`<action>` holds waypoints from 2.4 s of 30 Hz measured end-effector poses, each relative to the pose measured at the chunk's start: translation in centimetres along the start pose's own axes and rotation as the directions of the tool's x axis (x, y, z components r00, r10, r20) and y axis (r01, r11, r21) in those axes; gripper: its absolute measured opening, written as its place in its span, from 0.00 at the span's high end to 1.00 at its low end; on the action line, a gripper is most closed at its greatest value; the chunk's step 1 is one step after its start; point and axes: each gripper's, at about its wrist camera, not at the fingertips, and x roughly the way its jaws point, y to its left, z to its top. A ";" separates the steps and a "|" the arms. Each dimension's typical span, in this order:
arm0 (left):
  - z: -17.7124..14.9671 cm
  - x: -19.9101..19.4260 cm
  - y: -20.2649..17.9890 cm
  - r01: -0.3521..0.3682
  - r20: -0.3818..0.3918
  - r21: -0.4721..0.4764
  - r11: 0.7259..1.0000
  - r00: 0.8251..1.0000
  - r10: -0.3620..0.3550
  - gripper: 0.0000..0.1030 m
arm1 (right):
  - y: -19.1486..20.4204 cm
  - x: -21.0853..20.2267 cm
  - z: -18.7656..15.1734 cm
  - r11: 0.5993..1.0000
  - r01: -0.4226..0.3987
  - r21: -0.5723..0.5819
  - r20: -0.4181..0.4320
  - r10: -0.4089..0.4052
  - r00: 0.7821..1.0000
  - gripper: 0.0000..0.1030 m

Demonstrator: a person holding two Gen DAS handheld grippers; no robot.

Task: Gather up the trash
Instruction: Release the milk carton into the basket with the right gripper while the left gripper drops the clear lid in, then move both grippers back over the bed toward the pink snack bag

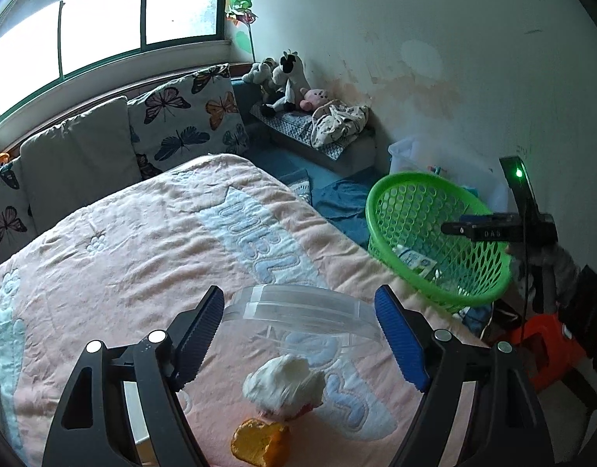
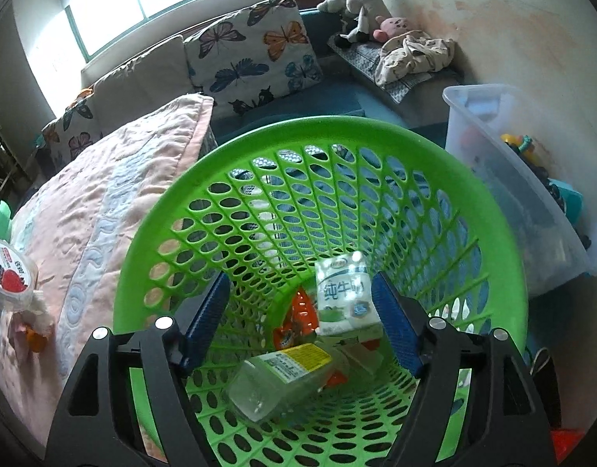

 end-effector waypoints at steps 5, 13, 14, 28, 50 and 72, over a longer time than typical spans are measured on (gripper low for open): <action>0.8 0.0 -0.2 0.018 0.013 -0.018 1.000 1.000 -0.018 0.26 | 0.2 -0.8 0.2 1.000 0.000 -0.012 0.023 0.000 1.000 0.27; 2.9 1.2 -3.2 0.089 0.031 -0.010 0.996 0.996 -0.089 0.26 | 0.4 -3.3 -0.1 0.999 -0.021 -0.031 0.068 0.023 0.997 0.27; 3.1 1.5 -3.6 0.102 0.031 -0.009 0.995 0.994 -0.101 0.26 | 0.4 -3.6 -0.2 0.999 -0.021 -0.032 0.071 0.024 0.997 0.27; 6.2 9.3 -12.0 0.169 -0.044 0.038 0.985 0.985 -0.167 0.26 | -1.3 -7.1 -2.8 0.999 -0.043 -0.016 0.119 0.045 0.992 0.25; 4.9 11.2 -13.5 0.164 -0.068 0.016 0.986 0.984 -0.162 0.17 | -0.8 -8.0 -5.3 0.995 -0.105 0.003 0.117 0.103 0.988 0.25; -3.6 -1.4 -4.1 -0.104 0.015 -0.136 0.985 0.994 0.107 0.17 | 9.4 -9.5 -6.1 0.962 -0.230 -0.148 0.101 0.246 0.964 0.24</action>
